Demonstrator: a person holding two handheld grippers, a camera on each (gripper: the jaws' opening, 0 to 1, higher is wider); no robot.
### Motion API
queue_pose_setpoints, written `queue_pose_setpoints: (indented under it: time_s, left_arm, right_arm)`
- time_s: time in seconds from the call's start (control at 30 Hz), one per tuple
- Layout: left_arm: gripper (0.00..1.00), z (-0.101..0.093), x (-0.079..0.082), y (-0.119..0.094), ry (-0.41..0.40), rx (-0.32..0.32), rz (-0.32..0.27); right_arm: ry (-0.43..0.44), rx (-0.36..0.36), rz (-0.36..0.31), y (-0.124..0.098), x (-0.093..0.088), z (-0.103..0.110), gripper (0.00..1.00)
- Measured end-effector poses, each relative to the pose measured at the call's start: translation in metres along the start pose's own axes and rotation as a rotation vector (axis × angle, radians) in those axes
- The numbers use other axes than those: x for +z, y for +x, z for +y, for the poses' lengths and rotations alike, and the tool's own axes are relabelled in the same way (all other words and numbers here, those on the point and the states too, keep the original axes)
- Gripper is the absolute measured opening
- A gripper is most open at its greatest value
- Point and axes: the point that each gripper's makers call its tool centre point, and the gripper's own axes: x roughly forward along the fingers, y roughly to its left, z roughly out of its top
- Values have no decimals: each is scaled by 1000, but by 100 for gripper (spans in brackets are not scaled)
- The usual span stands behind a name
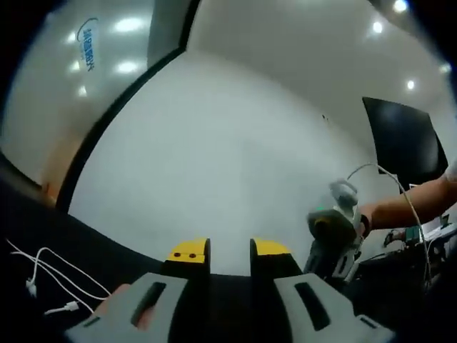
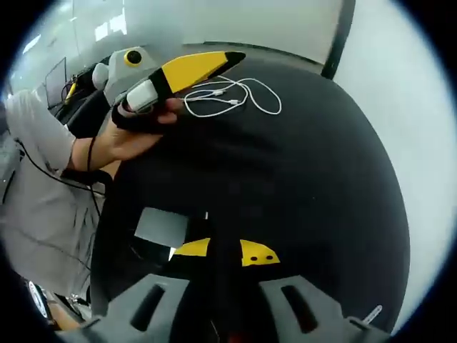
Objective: Grab the wires, straighten them and put them on the rack
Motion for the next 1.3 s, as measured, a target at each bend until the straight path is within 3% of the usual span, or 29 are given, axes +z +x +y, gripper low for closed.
queue_pose_setpoints:
  time_s: [0.13,0.2,0.3,0.33,0.37,0.4,0.43,0.47,0.53,0.57,0.67,0.73,0.77,0.87,0.9,0.93,1.0,1.07,1.17,1.23,1.3]
  left_arm:
    - [23,1,0,1,-23,-4,-4]
    - [22,-1,-1,2,-31,-13,-8]
    - [22,-1,-3,3,-19,-12,6]
    - [22,-1,-4,3,-21,-13,11]
    - [22,-2,-6,4,-24,-14,19]
    - [22,-1,-8,5,-23,-13,26]
    - [22,0,-9,4,-23,-10,32]
    - [22,2,-9,5,-24,-7,32]
    - [22,4,-10,5,-32,-4,33]
    - [22,6,-11,5,-37,0,37]
    - [22,6,-15,6,-55,6,57]
    - [22,7,-19,6,-53,5,76]
    - [22,5,-20,6,-56,-2,80]
    - [22,-1,-25,8,-59,-34,103]
    - [22,-4,-26,8,-60,-45,106]
    - [22,-6,-28,8,-55,-51,118]
    - [22,-9,-35,9,-22,-54,153]
    - [22,-13,-38,9,-23,-63,168]
    - [22,-15,-47,10,5,-64,206]
    - [22,-17,-50,10,9,-63,222]
    - [22,-16,-54,12,18,-65,232]
  right_arm:
    - [-6,44,27,13,-2,14,13]
    - [-80,23,88,20,-11,10,13]
    - [-23,52,73,26,-6,14,9]
    - [-30,45,76,25,-6,12,2]
    - [-35,7,43,27,0,5,1]
    - [-29,-29,71,23,-4,-2,1]
    - [-27,-21,62,19,-3,-2,1]
    - [-15,-24,-19,12,6,-3,1]
    - [63,-47,-97,-2,14,-8,1]
    - [121,-56,-172,-13,23,-13,1]
    - [281,-117,-460,-67,46,-30,1]
    - [269,-143,-672,-104,61,-29,1]
    - [281,-164,-824,-132,67,-26,1]
    - [391,-265,-1022,-171,54,-39,1]
    - [488,-313,-1034,-172,36,-46,1]
    - [511,-336,-1040,-170,24,-47,1]
    - [472,-393,-1004,-159,8,-38,1]
    - [480,-414,-989,-158,1,-37,1]
    - [468,-448,-963,-159,-7,-18,1]
    - [471,-497,-828,-146,-26,-28,1]
    - [457,-514,-748,-125,-26,-36,1]
